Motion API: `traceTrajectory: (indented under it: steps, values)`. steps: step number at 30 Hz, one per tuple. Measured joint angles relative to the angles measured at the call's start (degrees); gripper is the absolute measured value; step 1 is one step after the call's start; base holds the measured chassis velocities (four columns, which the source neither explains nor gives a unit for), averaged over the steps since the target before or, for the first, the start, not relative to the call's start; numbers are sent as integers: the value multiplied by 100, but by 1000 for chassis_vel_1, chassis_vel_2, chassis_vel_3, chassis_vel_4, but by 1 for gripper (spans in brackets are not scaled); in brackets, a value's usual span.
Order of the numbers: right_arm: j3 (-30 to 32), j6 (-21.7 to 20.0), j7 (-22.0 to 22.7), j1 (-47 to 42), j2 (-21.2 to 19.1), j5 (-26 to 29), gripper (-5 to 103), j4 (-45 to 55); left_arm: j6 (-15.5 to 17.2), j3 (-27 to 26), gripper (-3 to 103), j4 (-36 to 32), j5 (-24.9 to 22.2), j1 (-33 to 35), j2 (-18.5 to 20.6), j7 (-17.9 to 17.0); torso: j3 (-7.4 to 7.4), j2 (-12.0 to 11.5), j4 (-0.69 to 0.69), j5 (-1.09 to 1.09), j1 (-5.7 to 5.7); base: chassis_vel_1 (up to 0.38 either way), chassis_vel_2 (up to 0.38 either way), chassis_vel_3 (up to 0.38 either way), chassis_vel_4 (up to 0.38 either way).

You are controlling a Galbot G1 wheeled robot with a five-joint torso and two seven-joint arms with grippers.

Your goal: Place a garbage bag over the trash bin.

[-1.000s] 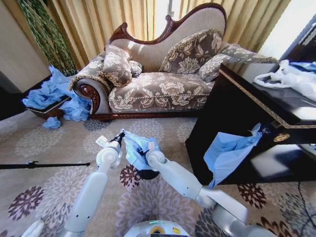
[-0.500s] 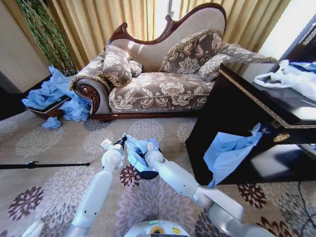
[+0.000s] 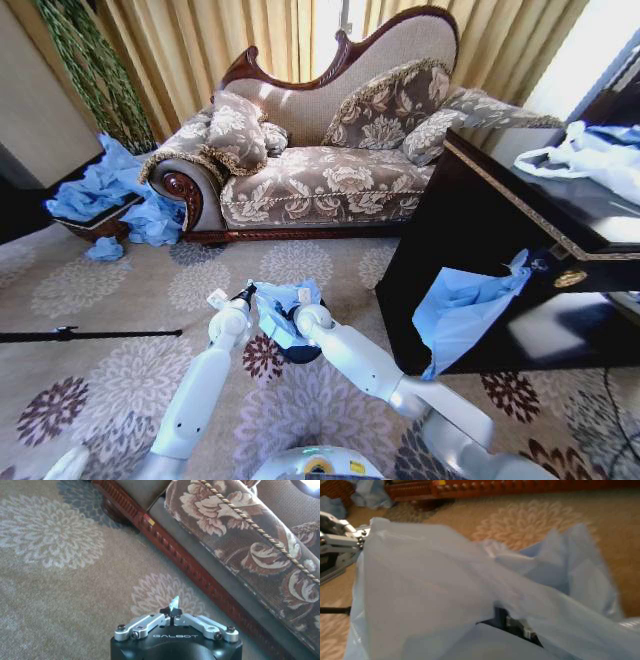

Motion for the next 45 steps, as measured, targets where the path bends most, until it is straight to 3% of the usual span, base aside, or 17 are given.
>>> traceTrajectory:
  steps: [3,4,10,13,16,17,19,27,29,34,42,45]
  values:
    - [-104,-47,346,-53,-250,138,35,492,0,0,0,-26,19,9,-8,5,0,0,-1,0,0,0,0,0,0]
    - [-104,-47,346,-53,-250,138,35,492,0,0,0,-26,19,9,-8,5,0,0,-1,0,0,0,0,0,0]
    - [-163,-61,908,-97,-379,399,63,1055,0,10,0,-52,62,25,-10,7,0,0,0,0,0,0,0,0,0]
    - [-199,-68,1061,-104,-431,471,68,1255,1,12,0,-75,67,47,-9,7,0,0,0,0,0,0,0,0,0]
    - [-299,-68,1372,-106,-588,548,84,1657,1,10,0,-137,69,84,-1,5,0,1,1,0,0,0,0,0,0]
    - [-299,-68,1372,-106,-588,548,84,1657,1,10,0,-137,69,84,-1,5,0,1,1,0,0,0,0,0,0]
    - [-361,-67,1383,-85,-713,519,94,1788,0,8,0,-170,85,104,-3,3,0,1,0,0,0,0,0,0,0]
    - [-349,-44,1165,24,-694,103,100,1687,3,7,0,-268,114,149,-23,-19,0,1,0,0,0,0,0,0,0]
    - [-345,48,900,77,-635,-279,100,1459,6,8,0,-318,116,163,-22,-22,0,1,0,-1,0,0,0,0,0]
    - [-325,143,507,114,-511,-590,100,1070,14,20,0,-373,111,165,-14,-22,0,1,0,0,0,0,0,0,0]
    - [-240,158,184,-31,-404,-708,103,813,27,70,0,-391,101,137,-16,10,0,1,0,0,0,0,0,0,0]
    - [-207,145,130,-109,-391,-686,99,766,29,80,0,-391,98,125,-16,27,0,1,0,0,0,0,0,0,0]
